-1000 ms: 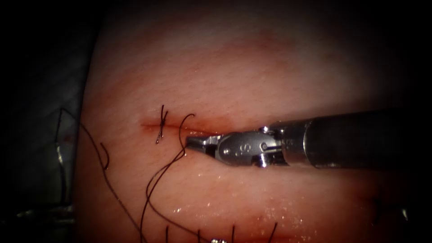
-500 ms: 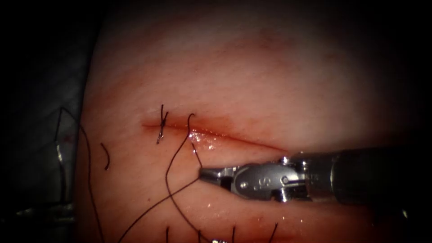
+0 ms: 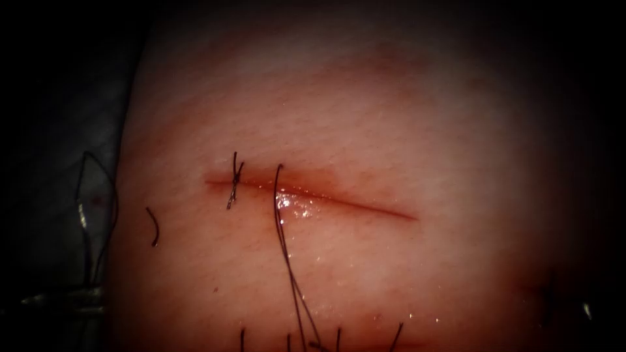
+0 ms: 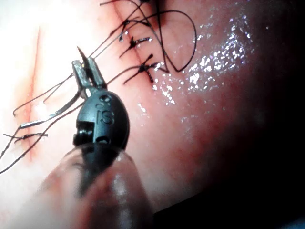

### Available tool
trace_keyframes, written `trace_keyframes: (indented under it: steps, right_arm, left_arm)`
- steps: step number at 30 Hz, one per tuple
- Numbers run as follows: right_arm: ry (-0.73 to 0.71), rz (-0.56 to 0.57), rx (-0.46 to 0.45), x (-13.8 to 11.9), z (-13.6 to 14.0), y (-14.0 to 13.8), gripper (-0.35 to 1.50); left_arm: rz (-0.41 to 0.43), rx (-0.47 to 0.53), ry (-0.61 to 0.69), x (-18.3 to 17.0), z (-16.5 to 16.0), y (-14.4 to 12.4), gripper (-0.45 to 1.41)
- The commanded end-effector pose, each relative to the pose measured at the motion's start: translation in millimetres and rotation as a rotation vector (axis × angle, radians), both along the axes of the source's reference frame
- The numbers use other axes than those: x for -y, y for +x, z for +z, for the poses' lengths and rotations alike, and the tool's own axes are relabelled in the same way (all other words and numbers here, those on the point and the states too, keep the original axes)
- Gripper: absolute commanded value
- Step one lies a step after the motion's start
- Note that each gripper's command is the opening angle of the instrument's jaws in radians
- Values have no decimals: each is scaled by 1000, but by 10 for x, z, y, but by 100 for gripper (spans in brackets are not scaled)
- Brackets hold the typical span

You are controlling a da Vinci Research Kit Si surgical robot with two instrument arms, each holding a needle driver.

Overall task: Wound Closure
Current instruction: Using the right hands, pull the full length of suture through the skin until a tail remains.

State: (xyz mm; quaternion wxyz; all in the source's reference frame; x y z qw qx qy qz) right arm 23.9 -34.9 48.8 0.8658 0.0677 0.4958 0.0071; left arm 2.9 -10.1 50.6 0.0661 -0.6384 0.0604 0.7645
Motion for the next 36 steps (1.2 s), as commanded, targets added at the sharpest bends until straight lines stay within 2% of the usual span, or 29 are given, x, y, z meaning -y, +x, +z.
trace_keyframes:
  steps: [1, 7, 8, 9, 11, 13, 15, 18, 22, 25, 30, 33, 36]
  right_arm:
    - [7, -13, -16, 18, -11, 12, -35]
    - [9, -15, -61, 29, -31, 23, -35]
    - [9, -3, -70, 26, -32, 23, -11]
    - [-19, 17, -106, 13, -32, 19, 69]
    - [-48, 41, -142, -1, -31, 14, 109]
    - [-61, 86, -185, -18, -31, 4, 133]
    - [-78, 124, -219, -35, -31, -9, 136]
    - [-73, 144, -222, -57, -28, -26, 136]
    - [-75, 161, -213, -82, -15, -46, 124]
    - [-115, 179, -178, -101, 12, -46, 121]
    - [-136, 217, -154, -129, 61, -41, 145]
    - [-150, 232, -159, -142, 85, -43, 146]
    - [-147, 235, -156, -150, 92, -46, 146]
  left_arm:
    - [0, 0, 1, 3, 6, -6, -45]
    - [0, 1, 1, 3, 6, -5, -45]
    - [0, 1, 1, 3, 6, -5, -45]
    - [1, 1, 1, 3, 6, -5, -45]
    - [1, 1, 1, 3, 6, -5, -45]
    - [-1, -2, 1, 2, 7, -4, -45]
    - [-1, -2, 1, 2, 8, -4, -45]
    - [-2, -4, 1, 1, 10, -4, -45]
    - [-4, -7, 2, 1, 11, -4, -45]
    - [-5, -8, 2, 1, 11, -5, -45]
    - [-4, -8, 2, 1, 10, -3, -45]
    - [-3, -7, 2, 1, 10, -3, -45]
    - [-3, -7, 2, 1, 10, -3, -45]
